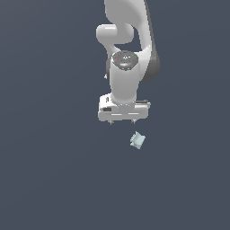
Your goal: Pick up the object and move it to a goal position.
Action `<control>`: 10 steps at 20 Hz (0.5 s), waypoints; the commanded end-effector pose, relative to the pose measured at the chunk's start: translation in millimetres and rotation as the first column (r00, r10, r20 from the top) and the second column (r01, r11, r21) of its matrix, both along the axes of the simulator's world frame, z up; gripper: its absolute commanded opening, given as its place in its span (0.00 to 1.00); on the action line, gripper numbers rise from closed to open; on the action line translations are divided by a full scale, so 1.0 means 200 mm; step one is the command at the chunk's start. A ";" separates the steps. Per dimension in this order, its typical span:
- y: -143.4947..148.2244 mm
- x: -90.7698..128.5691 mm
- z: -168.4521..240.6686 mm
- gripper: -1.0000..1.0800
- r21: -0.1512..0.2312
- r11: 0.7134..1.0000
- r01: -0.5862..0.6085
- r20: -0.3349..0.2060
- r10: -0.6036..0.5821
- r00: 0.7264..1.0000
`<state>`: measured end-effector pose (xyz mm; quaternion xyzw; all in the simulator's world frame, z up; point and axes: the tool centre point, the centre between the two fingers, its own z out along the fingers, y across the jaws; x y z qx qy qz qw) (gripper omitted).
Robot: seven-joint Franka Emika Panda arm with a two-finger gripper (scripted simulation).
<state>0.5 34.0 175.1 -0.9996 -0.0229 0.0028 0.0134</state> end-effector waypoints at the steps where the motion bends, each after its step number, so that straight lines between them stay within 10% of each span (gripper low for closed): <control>1: 0.00 0.00 0.00 0.96 0.000 1.000 0.000 0.000 0.000 1.000; 10: 0.14 -0.03 -0.03 0.96 0.033 0.999 -0.014 -0.029 0.015 0.999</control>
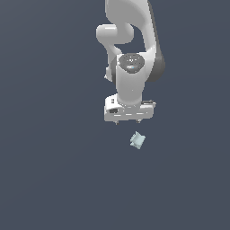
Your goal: Pick up the object and move it to a goal position.
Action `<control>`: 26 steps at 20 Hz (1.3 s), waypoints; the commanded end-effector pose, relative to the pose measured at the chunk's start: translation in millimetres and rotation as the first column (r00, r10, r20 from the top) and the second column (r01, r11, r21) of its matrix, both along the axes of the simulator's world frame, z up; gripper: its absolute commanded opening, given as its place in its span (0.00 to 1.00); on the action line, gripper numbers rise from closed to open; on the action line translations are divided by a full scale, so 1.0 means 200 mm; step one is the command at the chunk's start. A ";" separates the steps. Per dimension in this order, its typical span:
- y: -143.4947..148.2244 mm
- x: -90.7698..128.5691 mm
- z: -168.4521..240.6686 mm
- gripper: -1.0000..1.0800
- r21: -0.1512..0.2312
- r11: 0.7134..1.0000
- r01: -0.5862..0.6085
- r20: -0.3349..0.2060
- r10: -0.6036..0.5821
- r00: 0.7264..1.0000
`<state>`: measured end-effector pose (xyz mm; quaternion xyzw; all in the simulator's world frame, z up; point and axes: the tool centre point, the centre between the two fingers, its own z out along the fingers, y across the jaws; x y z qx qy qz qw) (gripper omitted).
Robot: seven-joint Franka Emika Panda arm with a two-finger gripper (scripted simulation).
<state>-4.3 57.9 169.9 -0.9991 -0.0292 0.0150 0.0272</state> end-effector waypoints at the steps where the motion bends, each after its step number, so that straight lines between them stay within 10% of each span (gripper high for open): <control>1: 0.03 -0.01 -0.01 0.96 0.006 1.000 -0.002 -0.006 0.002 1.000; 26: 0.14 0.06 -0.17 0.96 -0.023 0.964 0.265 -0.001 -0.265 0.964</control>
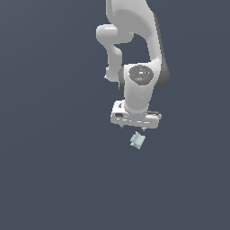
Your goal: Pick up the object and move it to a goal position.
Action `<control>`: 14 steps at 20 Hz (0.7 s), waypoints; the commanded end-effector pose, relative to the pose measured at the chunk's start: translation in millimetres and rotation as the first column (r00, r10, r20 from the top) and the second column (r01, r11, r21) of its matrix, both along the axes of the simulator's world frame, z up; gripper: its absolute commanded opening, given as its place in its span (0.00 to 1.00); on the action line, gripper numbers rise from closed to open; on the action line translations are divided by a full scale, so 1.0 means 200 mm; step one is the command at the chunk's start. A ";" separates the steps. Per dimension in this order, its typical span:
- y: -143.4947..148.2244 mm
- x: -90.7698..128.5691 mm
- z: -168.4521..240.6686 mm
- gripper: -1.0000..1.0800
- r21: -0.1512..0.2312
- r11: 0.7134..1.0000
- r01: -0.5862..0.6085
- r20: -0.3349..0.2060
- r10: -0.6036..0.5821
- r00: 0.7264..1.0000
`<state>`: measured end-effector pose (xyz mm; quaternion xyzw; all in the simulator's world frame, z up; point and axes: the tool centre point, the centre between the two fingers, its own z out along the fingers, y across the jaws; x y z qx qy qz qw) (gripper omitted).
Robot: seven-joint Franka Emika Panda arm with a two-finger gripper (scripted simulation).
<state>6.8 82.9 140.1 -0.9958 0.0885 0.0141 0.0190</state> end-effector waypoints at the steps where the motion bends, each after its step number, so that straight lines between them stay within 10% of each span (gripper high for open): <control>1: 0.03 0.01 -0.03 0.96 -0.006 0.998 0.055 0.001 -0.055 0.999; 14: 0.14 0.06 -0.20 0.96 -0.033 0.953 0.300 0.016 -0.300 0.954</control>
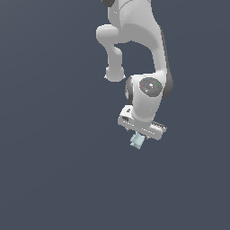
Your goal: Pick up the object and move it to a goal position.
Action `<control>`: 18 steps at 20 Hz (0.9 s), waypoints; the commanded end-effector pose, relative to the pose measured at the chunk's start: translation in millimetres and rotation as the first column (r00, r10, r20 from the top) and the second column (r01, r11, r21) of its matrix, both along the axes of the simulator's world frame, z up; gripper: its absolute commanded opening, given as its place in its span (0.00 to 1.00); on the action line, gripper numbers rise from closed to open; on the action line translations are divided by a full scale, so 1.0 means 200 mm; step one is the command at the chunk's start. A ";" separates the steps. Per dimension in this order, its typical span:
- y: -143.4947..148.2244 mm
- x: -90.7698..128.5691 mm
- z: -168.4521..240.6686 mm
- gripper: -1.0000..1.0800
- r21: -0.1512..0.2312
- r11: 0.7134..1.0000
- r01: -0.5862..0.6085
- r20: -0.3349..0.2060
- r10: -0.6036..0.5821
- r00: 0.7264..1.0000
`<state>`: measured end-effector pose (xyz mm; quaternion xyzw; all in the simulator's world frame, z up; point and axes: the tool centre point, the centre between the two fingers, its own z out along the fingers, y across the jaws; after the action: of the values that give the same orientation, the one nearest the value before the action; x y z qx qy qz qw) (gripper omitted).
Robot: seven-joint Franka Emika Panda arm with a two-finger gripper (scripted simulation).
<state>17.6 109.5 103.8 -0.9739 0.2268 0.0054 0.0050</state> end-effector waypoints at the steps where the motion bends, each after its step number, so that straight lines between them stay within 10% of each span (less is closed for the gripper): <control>1: 0.02 0.01 -0.02 0.96 -0.004 0.999 0.037 0.003 -0.037 0.999; 18: 0.05 0.01 -0.12 0.96 -0.012 0.995 0.100 0.008 -0.100 0.995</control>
<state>21.0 119.1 85.4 -0.9615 0.2749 -0.0002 0.0004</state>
